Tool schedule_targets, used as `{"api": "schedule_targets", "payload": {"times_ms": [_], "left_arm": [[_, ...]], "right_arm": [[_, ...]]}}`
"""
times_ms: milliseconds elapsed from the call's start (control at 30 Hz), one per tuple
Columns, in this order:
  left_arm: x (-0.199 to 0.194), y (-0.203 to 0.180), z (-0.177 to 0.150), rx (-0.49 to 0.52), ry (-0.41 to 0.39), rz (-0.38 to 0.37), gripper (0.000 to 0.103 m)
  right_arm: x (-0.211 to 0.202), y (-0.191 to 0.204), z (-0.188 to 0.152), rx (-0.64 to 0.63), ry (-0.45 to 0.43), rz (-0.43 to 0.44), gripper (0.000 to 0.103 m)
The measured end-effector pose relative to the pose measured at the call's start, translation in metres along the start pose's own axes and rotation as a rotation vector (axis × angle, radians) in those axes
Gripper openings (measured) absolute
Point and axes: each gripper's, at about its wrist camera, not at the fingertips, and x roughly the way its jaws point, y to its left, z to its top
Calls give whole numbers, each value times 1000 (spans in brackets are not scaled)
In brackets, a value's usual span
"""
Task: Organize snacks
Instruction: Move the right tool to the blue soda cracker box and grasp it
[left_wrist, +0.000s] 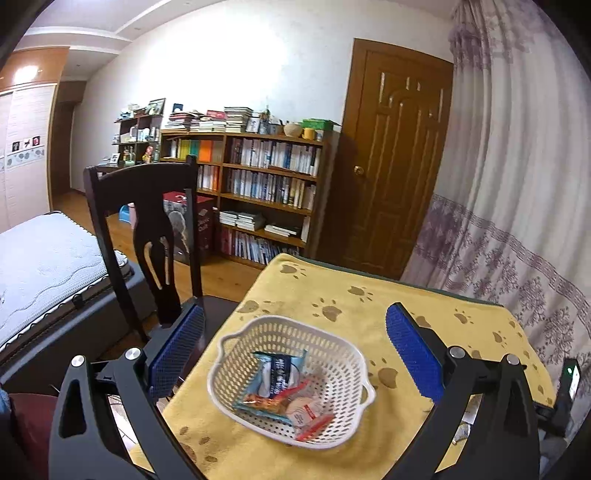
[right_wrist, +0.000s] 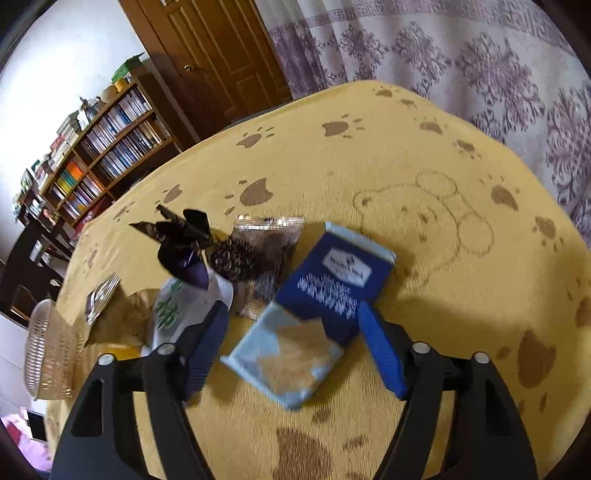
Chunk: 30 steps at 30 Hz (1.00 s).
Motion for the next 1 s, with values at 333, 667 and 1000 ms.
{"api": "schedule_targets", "payload": {"times_ms": [333, 667, 1000], "left_arm": [[5, -47, -16, 132, 27, -65, 100], [5, -73, -27, 210, 39, -101, 100], [9, -82, -34, 221, 68, -129, 100]], "right_arm": [[8, 9, 5, -46, -14, -124, 80], [21, 4, 0, -83, 30, -153, 80], [5, -11, -13, -155, 12, -128, 61]]}}
